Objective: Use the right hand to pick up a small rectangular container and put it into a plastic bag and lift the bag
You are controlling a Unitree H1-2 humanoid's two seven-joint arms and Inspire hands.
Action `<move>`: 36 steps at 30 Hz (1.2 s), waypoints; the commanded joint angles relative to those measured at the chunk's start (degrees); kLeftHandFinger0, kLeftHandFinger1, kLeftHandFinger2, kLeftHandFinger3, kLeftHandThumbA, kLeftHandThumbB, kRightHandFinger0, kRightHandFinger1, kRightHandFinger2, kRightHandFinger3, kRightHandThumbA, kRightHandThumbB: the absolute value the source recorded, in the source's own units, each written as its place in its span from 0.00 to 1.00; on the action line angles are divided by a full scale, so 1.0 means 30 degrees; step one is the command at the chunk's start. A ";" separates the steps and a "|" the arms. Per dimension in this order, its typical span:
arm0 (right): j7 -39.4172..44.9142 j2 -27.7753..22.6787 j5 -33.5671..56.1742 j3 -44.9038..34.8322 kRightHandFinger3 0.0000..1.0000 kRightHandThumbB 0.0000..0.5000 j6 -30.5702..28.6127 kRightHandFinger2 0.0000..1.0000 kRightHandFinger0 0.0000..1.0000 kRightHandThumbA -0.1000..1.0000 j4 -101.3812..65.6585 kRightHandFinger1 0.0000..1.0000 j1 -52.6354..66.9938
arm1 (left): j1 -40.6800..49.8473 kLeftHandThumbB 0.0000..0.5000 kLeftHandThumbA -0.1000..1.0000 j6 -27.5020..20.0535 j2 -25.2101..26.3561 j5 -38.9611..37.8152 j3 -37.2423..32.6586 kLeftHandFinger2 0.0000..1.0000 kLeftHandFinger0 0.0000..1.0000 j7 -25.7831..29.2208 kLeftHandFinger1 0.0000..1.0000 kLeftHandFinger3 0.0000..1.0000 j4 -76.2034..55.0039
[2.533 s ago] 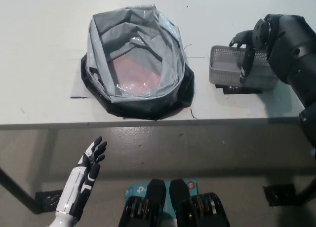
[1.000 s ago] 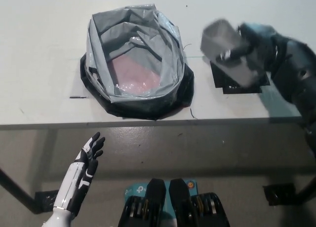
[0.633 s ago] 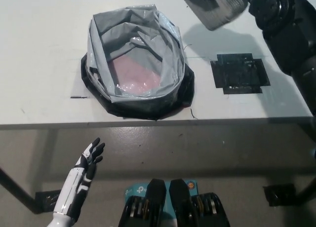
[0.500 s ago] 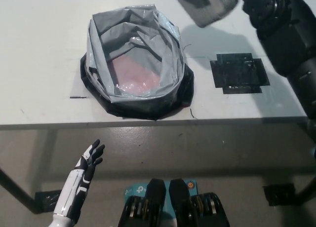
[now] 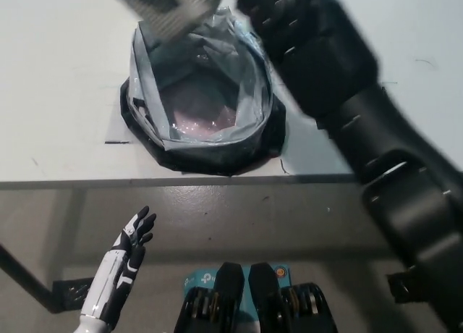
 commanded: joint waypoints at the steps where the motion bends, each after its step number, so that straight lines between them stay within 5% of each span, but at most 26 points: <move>1: -0.1545 0.1019 0.0945 -0.0986 0.81 0.38 0.0545 0.76 0.00 0.00 0.0836 0.38 -0.0459 | -0.0151 0.35 0.97 -0.0040 0.0151 -0.0186 -0.0096 1.00 1.00 -0.0292 1.00 1.00 -0.0651; 13: -0.5237 0.1913 0.0928 -0.1672 0.86 0.35 -0.0914 0.82 0.00 0.00 0.6414 0.41 0.0473 | -0.0599 0.31 0.95 -0.0140 0.0249 0.0054 -0.0029 1.00 1.00 -0.0201 1.00 1.00 -0.0722; 23: -0.6925 0.1539 0.1155 -0.2279 0.87 0.27 -0.1285 0.86 0.00 0.00 0.5362 0.42 0.1464 | -0.0466 0.31 0.91 -0.0093 0.0242 -0.0189 0.0040 1.00 1.00 -0.0224 1.00 1.00 -0.0736; 30: -0.7362 0.1292 0.1178 -0.2556 0.84 0.31 -0.1773 0.87 0.00 0.00 0.4670 0.45 0.1858 | -0.0495 0.33 0.92 -0.0112 0.0241 -0.0002 0.0020 1.00 1.00 -0.0175 1.00 1.00 -0.0664; 32: -0.7108 0.1122 0.0738 -0.2091 0.91 0.42 -0.1634 0.86 0.11 0.00 0.4747 0.51 0.1965 | -0.0488 0.35 0.93 -0.0016 0.0272 0.0063 0.0013 1.00 1.00 -0.0182 1.00 1.00 -0.0719; 33: -0.6616 0.1007 0.0523 -0.1791 1.00 0.55 -0.1275 0.97 0.23 0.11 0.4739 0.62 0.1963 | -0.0502 0.34 0.94 -0.0010 0.0286 0.0085 0.0008 1.00 1.00 -0.0188 1.00 1.00 -0.0717; 34: -0.5758 0.0827 0.0243 -0.1327 1.00 0.70 -0.1012 1.00 0.57 0.36 0.4772 0.99 0.1924 | -0.0516 0.34 0.94 -0.0052 0.0297 0.0069 0.0008 1.00 1.00 -0.0199 1.00 1.00 -0.0690; 35: -0.4281 0.0519 -0.0182 -0.0516 1.00 0.81 -0.0645 1.00 0.85 0.48 0.4924 1.00 0.1835 | -0.0546 0.34 0.94 -0.0102 0.0325 0.0014 0.0009 1.00 1.00 -0.0237 1.00 1.00 -0.0671; 36: -0.3990 0.0446 -0.0247 -0.0331 1.00 0.83 -0.0576 1.00 0.99 0.50 0.4937 1.00 0.1824 | -0.0556 0.34 0.94 -0.0108 0.0334 0.0001 0.0007 1.00 1.00 -0.0249 1.00 1.00 -0.0675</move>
